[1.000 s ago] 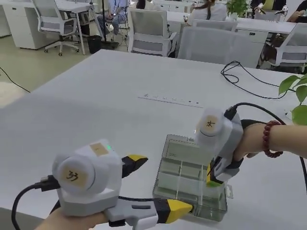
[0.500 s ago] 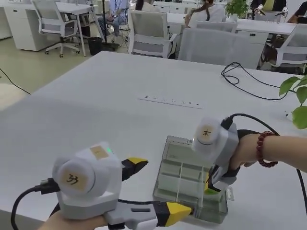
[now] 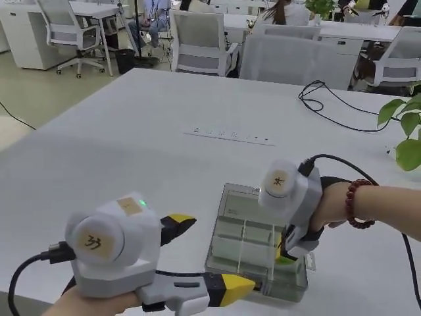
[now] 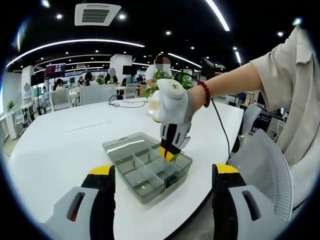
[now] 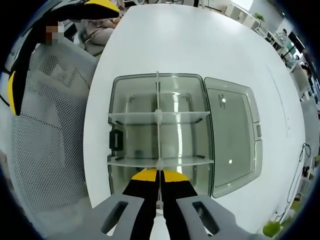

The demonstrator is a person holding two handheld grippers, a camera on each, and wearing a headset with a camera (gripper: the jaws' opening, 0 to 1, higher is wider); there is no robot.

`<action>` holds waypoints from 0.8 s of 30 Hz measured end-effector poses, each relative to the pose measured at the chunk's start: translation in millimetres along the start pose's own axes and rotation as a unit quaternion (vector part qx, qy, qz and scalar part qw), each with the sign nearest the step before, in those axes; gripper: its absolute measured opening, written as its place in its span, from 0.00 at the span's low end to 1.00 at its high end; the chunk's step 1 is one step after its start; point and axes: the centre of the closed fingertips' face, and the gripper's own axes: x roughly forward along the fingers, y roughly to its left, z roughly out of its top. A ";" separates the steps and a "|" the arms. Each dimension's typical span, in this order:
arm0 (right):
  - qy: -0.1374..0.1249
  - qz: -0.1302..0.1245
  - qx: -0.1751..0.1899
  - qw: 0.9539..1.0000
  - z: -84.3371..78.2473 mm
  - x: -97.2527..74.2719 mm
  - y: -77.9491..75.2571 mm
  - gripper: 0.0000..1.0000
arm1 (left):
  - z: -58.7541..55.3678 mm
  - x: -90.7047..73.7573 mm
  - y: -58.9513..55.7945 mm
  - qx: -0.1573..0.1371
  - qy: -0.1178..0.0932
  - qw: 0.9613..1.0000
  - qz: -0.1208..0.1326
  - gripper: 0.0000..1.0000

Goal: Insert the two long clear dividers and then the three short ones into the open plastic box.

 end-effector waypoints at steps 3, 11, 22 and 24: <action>-0.022 0.000 0.011 1.000 5.2 -0.6 0.3 0.07 | -0.2 0.8 -0.1 0.002 0.002 1.000 -0.002 0.80; -0.058 -0.024 0.041 0.997 8.0 -11.6 -3.6 0.16 | -3.3 1.4 5.0 0.011 0.015 1.000 -0.004 0.81; -0.159 -0.052 0.119 0.979 13.8 -39.8 1.2 0.25 | -2.6 1.1 17.5 0.017 0.031 0.999 0.004 0.82; -0.179 -0.058 0.134 0.973 15.6 -45.2 1.9 0.29 | -2.0 2.3 18.0 0.021 0.035 0.999 0.002 0.82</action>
